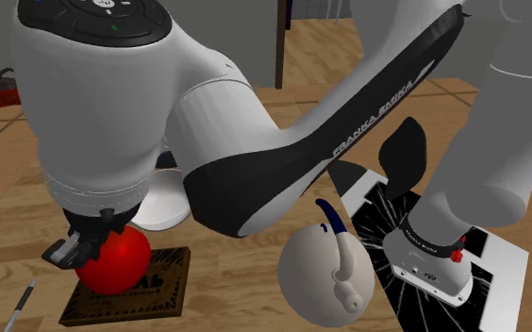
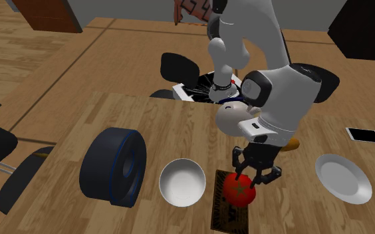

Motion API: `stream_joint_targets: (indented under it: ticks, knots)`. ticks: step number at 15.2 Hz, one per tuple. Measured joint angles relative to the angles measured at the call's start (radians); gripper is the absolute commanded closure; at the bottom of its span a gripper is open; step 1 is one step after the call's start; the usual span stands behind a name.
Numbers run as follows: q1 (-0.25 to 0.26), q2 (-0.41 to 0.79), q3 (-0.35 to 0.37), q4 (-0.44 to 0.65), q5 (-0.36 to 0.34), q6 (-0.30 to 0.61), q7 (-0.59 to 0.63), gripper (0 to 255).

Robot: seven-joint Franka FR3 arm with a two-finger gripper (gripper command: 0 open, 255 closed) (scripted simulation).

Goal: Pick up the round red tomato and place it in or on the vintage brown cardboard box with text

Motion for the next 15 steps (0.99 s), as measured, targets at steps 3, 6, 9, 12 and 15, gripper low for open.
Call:
stream_joint_targets:
  ticks: [3, 6, 9, 12, 15]
  knots:
    - [0.01, 0.021, -0.011, -0.018, -0.039, 0.026, 0.033, 255]
    - [0.024, 0.047, -0.027, -0.032, -0.087, 0.051, 0.071, 255]
    - [0.028, 0.056, -0.033, -0.035, -0.101, 0.059, 0.082, 255]
    - [0.029, 0.056, -0.033, -0.037, -0.103, 0.061, 0.084, 255]
    - [0.029, 0.056, -0.033, -0.037, -0.103, 0.061, 0.084, 0]
